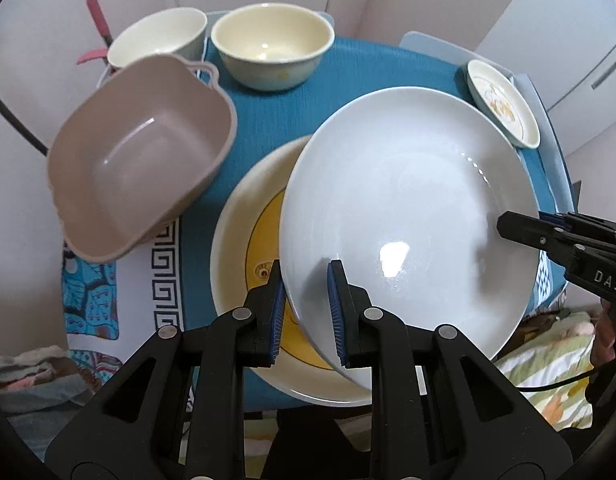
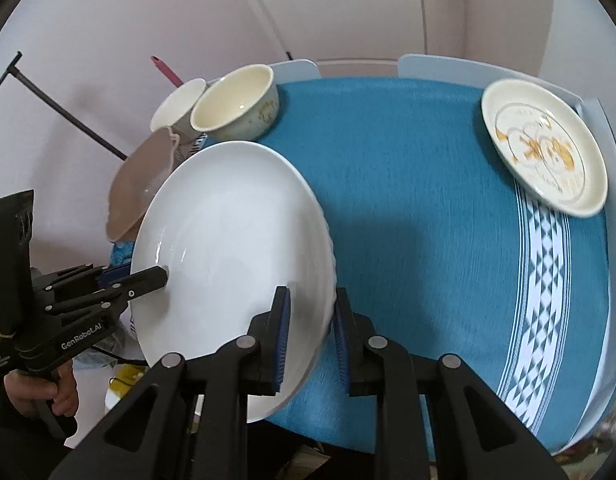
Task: Organize plates and bowls
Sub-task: 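Lift the white plate and lower it onto the yellow plate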
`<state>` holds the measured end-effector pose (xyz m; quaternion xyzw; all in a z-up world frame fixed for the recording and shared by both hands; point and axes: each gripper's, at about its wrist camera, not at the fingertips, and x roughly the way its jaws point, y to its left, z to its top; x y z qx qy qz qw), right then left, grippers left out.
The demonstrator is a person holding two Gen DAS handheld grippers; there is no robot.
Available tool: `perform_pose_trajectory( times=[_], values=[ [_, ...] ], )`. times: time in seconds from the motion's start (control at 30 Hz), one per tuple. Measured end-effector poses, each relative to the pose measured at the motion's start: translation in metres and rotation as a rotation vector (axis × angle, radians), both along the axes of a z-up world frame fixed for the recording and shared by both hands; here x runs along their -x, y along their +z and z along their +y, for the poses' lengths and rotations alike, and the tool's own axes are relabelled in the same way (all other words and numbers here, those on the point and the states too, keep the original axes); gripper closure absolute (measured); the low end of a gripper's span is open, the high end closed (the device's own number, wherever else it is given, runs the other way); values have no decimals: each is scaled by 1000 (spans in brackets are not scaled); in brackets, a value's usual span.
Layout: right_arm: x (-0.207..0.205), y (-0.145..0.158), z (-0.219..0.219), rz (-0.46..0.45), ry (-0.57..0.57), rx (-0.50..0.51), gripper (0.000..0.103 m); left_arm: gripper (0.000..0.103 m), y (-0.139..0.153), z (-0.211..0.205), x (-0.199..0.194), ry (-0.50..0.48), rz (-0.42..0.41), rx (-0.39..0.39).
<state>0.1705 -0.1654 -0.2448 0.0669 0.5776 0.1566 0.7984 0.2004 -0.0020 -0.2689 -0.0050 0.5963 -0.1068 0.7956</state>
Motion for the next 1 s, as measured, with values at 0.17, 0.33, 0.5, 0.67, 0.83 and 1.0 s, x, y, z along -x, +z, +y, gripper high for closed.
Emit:
perform_pose_trajectory(
  times=[0.17,0.33,0.5,0.67,0.83,1.0],
  values=[
    [3,-7,4,3,-36,0,83,85,-20,5,-4,-17,24,-14],
    [-4,-10,11,-4,-32,16,83,85,-29,6,-7,-22,42,-35],
    [-6,-17,15,-1,-36,20,83,85,-35,3,-8,-28,52,-57],
    [-2,-21,11,1,-40,19,83,85,-36,-1,-8,-50,47,-86],
    [-1,-21,16,-14,-27,54,83,85,-35,-9,-6,-84,1,-143],
    [5,-21,25,-46,7,128,83,85,-33,-21,0,-127,-50,-234]
  ],
)
